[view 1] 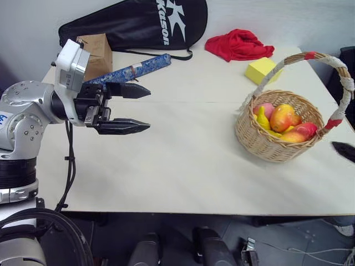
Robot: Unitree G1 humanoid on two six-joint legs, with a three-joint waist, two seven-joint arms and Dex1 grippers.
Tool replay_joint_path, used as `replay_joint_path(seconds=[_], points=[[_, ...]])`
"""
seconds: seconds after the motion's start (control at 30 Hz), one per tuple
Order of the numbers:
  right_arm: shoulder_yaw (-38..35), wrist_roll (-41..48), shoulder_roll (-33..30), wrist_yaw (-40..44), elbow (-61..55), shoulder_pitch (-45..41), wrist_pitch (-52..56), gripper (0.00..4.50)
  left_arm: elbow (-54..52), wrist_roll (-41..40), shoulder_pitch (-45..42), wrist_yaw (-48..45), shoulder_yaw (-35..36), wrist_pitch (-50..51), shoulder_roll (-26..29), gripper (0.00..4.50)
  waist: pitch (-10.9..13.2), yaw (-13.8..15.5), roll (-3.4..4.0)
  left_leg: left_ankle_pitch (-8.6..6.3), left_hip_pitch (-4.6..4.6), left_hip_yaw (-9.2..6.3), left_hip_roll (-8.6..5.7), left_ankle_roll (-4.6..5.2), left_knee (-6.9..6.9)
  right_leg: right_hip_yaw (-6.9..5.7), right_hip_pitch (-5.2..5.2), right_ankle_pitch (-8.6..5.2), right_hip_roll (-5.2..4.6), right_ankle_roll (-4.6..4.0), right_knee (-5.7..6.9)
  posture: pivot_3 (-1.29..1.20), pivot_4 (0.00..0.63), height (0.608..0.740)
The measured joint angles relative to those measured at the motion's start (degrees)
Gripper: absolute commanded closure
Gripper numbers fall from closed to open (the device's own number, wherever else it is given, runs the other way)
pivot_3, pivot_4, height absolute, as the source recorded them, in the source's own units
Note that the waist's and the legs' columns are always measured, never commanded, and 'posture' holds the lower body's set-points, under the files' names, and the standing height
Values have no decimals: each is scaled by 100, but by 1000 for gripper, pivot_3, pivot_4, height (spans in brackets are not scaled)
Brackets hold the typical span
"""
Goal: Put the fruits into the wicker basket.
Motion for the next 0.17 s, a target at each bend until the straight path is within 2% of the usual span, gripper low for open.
replay_joint_path(seconds=[0.07,0.17], points=[[-572,18,-564,766,390,277,157,48,123,66,62,-62,36,-13,111,0,2,-21,-9,-2,20,12,11,2,-7,5,13,0,55,0,-8,0,150,740],[-850,-81,-914,1404,796,477,161,48,152,125,136,-103,66,-16,165,0,12,-42,-30,-12,70,16,26,4,-13,36,62,-1,69,-1,-30,0,150,740]])
